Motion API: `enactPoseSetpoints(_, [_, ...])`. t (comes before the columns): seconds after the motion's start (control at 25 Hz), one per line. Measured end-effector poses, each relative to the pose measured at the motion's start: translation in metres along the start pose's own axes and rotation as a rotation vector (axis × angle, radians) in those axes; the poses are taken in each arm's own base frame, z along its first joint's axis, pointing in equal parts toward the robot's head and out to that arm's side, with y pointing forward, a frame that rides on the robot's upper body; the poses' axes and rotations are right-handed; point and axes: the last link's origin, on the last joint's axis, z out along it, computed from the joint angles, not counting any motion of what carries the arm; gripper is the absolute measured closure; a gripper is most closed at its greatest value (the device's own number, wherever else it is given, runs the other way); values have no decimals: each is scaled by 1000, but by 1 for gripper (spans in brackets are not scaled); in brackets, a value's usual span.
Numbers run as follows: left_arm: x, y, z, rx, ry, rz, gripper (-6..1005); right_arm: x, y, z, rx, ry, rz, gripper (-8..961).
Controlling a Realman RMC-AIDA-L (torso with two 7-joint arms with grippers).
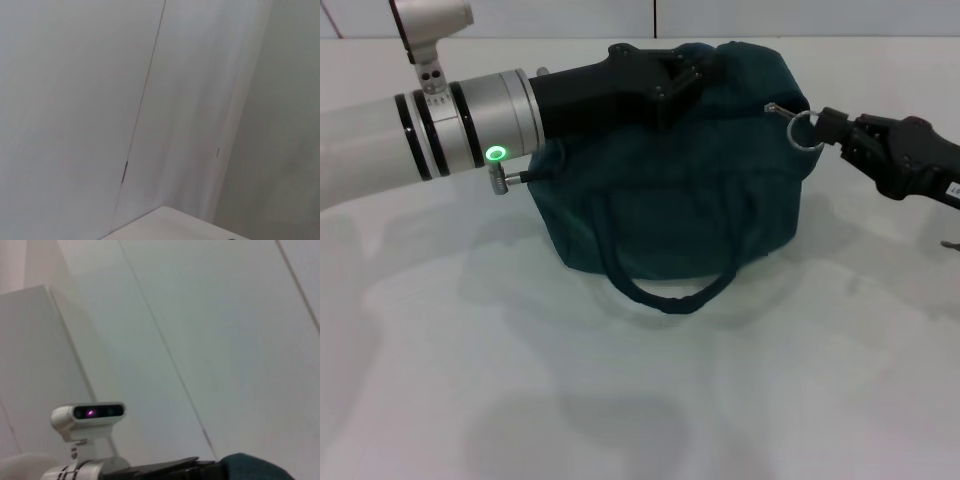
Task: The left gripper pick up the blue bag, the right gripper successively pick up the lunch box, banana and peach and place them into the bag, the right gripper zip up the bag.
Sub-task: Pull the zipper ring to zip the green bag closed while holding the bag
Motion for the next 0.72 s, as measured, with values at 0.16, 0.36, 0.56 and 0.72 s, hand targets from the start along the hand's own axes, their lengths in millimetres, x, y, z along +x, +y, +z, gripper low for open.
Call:
enactPoseSetpoints(0.16, [0, 0, 0, 0, 1, 7, 939, 0, -2, -5, 26, -17, -19, 875])
enactPoseSetpoints(0.36, [0, 1, 1, -2, 1, 8, 940, -1, -7, -18, 98, -81, -35, 930])
enactPoseSetpoints(0.56, [-1, 4, 4, -19, 8, 20, 940, 3, -12, -26, 160, -83, -46, 938])
enactPoseSetpoints(0.72, [-1, 6, 5, -27, 12, 28, 939, 9, -21, -28, 234, -57, -39, 936])
